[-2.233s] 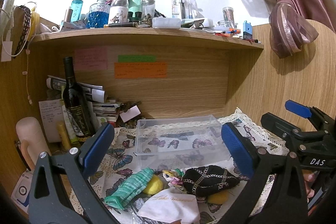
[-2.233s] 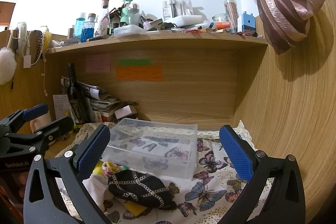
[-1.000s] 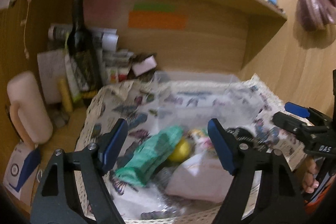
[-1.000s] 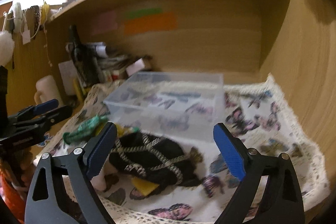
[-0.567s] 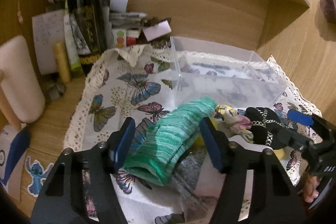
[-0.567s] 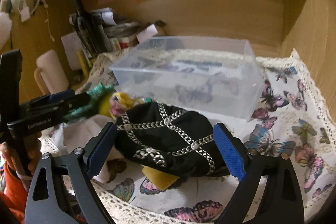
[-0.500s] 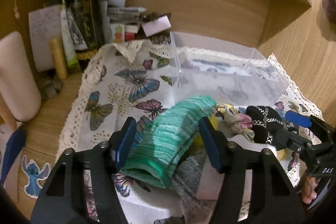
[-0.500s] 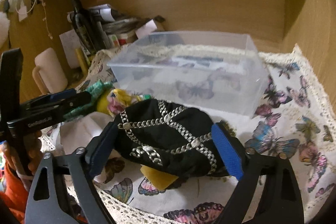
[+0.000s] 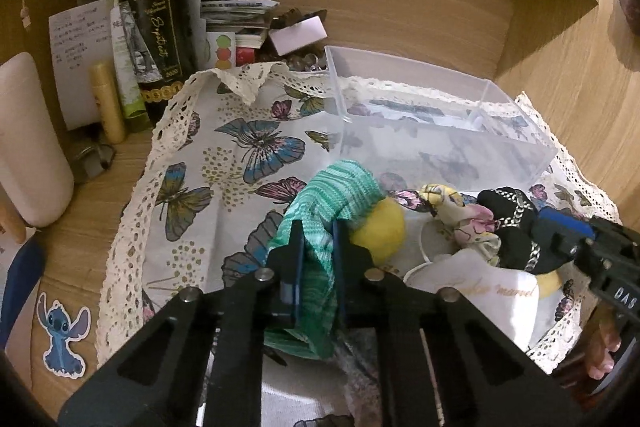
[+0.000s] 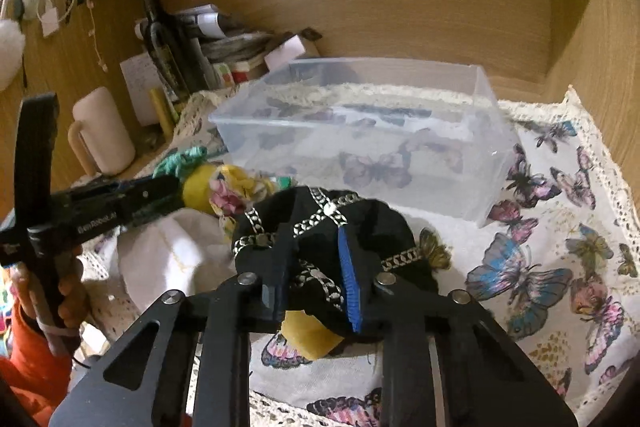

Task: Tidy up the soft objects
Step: 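Grasp the green knitted glove with the left gripper while the right gripper grasps the black pouch, then carry the glove and black pouch into the clear box and open both grippers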

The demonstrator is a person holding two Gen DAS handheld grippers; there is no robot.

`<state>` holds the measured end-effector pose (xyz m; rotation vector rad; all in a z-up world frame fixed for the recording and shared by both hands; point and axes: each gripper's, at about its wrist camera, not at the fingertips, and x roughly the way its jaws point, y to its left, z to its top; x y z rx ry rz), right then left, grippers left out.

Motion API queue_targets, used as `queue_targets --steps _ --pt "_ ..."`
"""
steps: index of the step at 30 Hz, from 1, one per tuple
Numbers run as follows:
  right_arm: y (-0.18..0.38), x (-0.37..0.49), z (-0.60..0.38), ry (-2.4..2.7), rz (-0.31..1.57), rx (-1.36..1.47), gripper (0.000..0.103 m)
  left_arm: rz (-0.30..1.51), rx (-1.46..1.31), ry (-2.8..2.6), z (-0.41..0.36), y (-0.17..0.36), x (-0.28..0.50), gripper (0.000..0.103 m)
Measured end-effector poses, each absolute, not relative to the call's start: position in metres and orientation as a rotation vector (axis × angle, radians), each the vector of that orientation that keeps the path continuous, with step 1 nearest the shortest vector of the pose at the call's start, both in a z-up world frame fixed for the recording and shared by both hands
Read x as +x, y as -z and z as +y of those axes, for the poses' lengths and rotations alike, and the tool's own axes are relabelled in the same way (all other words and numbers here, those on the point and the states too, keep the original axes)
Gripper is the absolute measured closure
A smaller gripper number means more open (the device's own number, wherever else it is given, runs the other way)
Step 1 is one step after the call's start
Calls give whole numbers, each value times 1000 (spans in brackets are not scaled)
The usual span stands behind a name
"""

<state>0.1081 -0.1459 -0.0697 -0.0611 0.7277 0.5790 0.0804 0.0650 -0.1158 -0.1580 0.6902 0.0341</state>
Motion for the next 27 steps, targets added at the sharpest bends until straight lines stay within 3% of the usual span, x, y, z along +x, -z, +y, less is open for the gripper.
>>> queue_targets --steps 7,15,16,18,20,27 --pt "51 109 -156 -551 665 -51 99 626 -141 -51 64 96 69 92" --pt "30 112 -163 -542 615 -66 99 518 -106 -56 56 63 57 92" --pt "31 113 -163 -541 631 -65 97 512 -107 -56 55 62 56 92" --pt "34 112 -160 -567 662 -77 79 507 -116 -48 55 61 54 92" --pt "38 106 -157 -581 665 -75 29 511 -129 -40 55 62 52 92" --pt "66 101 -136 -622 739 -163 26 518 -128 -41 54 64 41 92"
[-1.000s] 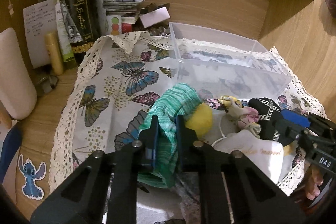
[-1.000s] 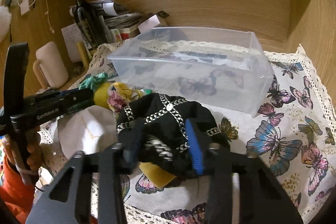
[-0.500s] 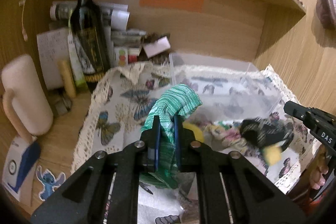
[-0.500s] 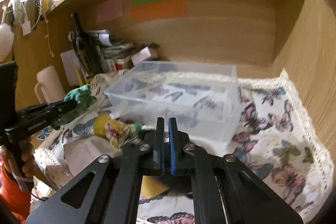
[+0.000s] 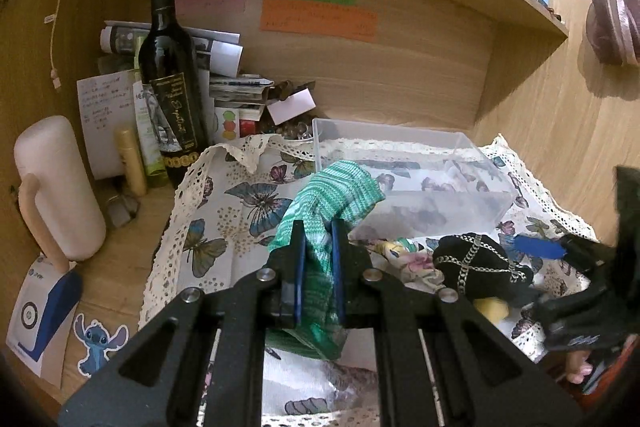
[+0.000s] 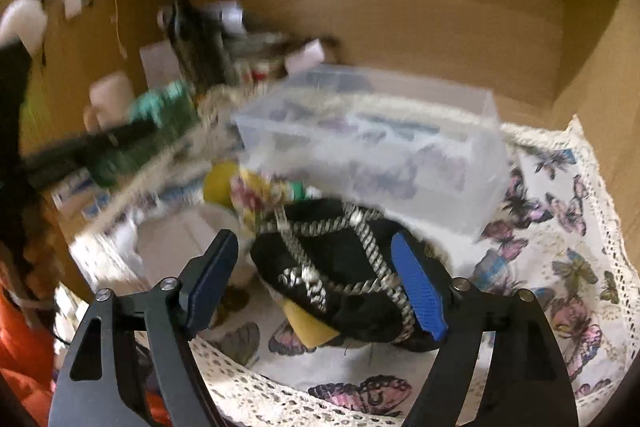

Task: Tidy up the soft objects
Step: 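Carry the glove and black pouch into the clear box and open both grippers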

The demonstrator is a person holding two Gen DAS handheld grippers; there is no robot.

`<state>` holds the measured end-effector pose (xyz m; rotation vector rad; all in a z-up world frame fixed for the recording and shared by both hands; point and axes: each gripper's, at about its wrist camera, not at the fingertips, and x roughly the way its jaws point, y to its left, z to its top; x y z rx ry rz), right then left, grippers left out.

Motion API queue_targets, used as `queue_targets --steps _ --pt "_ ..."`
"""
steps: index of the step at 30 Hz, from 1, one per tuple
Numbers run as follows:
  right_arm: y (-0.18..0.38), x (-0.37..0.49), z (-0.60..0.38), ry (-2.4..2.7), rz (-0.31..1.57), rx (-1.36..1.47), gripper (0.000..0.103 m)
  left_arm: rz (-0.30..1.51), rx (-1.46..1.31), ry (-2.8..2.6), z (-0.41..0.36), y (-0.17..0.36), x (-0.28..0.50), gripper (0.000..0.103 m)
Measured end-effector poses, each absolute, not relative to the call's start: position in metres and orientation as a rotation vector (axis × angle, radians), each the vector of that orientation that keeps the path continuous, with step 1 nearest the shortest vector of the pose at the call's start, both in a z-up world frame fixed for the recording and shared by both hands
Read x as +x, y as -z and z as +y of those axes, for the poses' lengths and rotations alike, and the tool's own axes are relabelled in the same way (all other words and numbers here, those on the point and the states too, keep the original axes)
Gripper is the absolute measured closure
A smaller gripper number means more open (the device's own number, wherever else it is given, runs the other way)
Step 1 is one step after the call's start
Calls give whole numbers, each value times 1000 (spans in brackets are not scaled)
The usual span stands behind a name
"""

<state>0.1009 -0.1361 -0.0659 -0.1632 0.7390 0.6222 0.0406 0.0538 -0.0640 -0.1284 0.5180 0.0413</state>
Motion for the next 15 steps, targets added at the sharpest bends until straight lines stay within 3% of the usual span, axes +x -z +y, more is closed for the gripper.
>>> queue_targets --steps 3,6,8,11,15 --pt "83 109 -130 -595 777 -193 26 511 -129 -41 53 63 36 92" --pt "83 116 -135 -576 775 -158 46 507 -128 -49 53 63 32 92" --pt "78 120 -142 -576 770 -131 67 507 -131 -51 54 63 32 92" --pt "71 123 -150 -590 756 -102 80 504 -131 -49 55 62 32 92" --pt "55 119 -158 -572 705 -100 83 497 -137 -28 54 56 37 92"
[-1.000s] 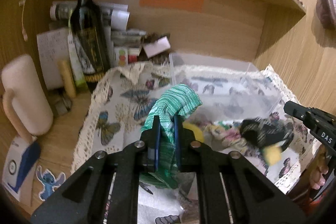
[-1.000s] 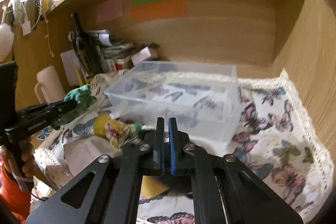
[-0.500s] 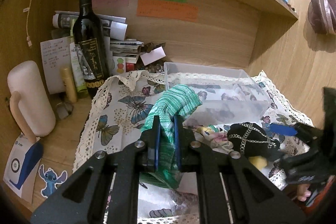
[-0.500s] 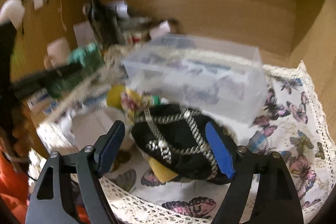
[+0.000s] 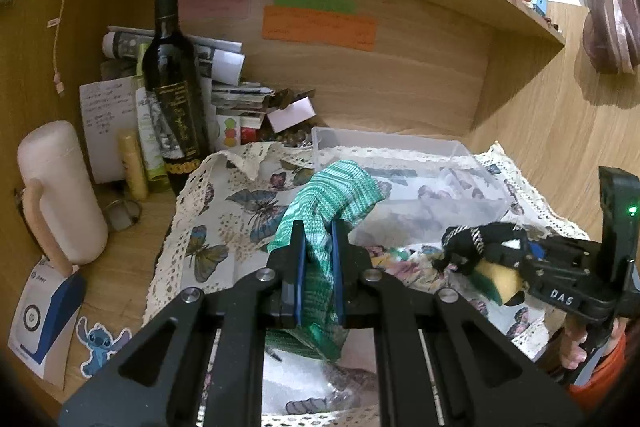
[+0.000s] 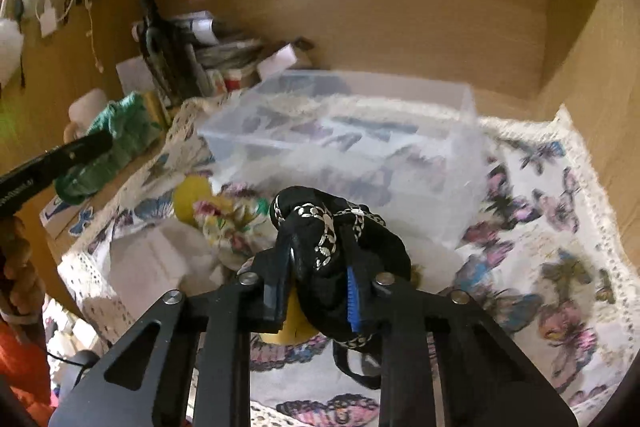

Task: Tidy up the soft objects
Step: 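Carry the glove and black pouch into the clear box and open both grippers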

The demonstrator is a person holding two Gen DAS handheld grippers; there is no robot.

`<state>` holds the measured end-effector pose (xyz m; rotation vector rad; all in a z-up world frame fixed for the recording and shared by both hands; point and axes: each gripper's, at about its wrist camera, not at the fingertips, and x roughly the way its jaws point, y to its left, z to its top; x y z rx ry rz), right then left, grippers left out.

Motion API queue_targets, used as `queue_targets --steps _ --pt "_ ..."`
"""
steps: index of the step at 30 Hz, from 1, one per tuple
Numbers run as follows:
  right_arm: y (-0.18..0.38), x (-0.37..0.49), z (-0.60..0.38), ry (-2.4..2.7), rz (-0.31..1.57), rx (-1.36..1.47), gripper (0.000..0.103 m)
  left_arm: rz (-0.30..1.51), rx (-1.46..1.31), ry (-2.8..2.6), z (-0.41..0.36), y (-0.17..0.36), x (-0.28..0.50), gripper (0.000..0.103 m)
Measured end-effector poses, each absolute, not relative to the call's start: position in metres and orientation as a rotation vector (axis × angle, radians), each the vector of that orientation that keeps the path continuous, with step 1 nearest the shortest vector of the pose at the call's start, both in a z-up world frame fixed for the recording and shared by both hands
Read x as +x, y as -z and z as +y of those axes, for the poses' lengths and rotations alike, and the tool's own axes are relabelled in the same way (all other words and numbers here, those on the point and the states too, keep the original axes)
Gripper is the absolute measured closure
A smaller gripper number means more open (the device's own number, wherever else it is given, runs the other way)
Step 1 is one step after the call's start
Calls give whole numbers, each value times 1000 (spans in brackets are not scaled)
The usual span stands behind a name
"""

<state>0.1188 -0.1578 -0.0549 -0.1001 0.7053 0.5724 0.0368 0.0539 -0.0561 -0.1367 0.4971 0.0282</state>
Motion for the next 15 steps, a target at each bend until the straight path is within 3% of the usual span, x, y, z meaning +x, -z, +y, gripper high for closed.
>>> queue_targets --steps 8,15 --pt "19 116 -175 -544 582 -78 83 464 -115 4 45 36 56 92" --pt "61 122 -156 -590 717 -140 83 475 -119 28 36 38 69 92"
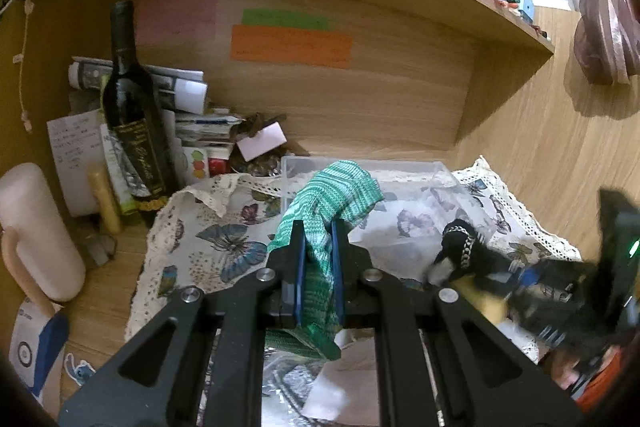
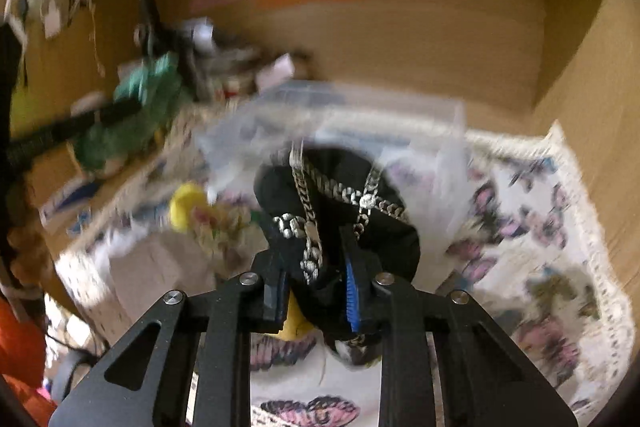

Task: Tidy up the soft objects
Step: 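Carry the glove and black pouch into the clear box and open both grippers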

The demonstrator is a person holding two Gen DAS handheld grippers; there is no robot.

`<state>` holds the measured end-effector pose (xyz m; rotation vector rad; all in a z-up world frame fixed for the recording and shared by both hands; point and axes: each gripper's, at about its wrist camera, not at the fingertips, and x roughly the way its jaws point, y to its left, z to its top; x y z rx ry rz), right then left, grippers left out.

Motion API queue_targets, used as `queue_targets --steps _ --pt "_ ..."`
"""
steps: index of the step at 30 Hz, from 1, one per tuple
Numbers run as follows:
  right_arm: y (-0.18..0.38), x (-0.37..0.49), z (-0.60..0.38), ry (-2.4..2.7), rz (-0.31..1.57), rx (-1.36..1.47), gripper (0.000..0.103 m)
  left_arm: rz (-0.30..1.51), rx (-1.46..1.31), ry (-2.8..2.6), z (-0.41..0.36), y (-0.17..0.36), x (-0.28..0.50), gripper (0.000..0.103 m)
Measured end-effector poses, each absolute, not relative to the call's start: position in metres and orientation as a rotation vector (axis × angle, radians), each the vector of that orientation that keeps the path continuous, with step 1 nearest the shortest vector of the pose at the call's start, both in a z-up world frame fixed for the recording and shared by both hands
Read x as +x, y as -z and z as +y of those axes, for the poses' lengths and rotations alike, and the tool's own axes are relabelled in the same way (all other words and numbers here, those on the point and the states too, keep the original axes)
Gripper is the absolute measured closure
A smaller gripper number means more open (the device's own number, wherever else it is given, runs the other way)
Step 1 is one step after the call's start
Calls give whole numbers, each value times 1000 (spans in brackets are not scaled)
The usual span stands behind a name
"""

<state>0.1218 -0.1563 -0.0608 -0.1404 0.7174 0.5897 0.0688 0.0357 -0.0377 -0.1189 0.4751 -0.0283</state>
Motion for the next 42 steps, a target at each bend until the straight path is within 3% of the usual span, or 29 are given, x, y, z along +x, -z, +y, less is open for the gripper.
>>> queue_targets --steps 4,15,16,17,23,25,28,33,37,42 --pt "77 121 -150 -627 771 -149 83 497 -114 34 33 42 73 92" --pt "45 119 -168 -650 709 -101 83 509 -98 43 25 45 81 92" --pt "42 117 -169 -632 700 -105 85 509 -100 47 24 45 82 92" --pt "40 115 -171 -615 681 -111 95 508 -100 49 24 45 83 92" --pt "45 119 -169 -626 711 -119 94 503 -96 54 21 45 84 92" --pt "50 120 -164 -654 747 -113 87 498 -102 50 21 45 83 92" --pt "55 119 -155 -673 737 -113 60 499 -107 43 24 46 81 92" --pt "63 125 -133 -680 739 -157 59 496 -108 32 28 46 75 92" --pt "73 136 -123 -656 757 -182 90 489 -112 17 32 45 71 92" --pt "59 128 -130 -634 686 -170 92 483 -116 7 38 43 71 92"
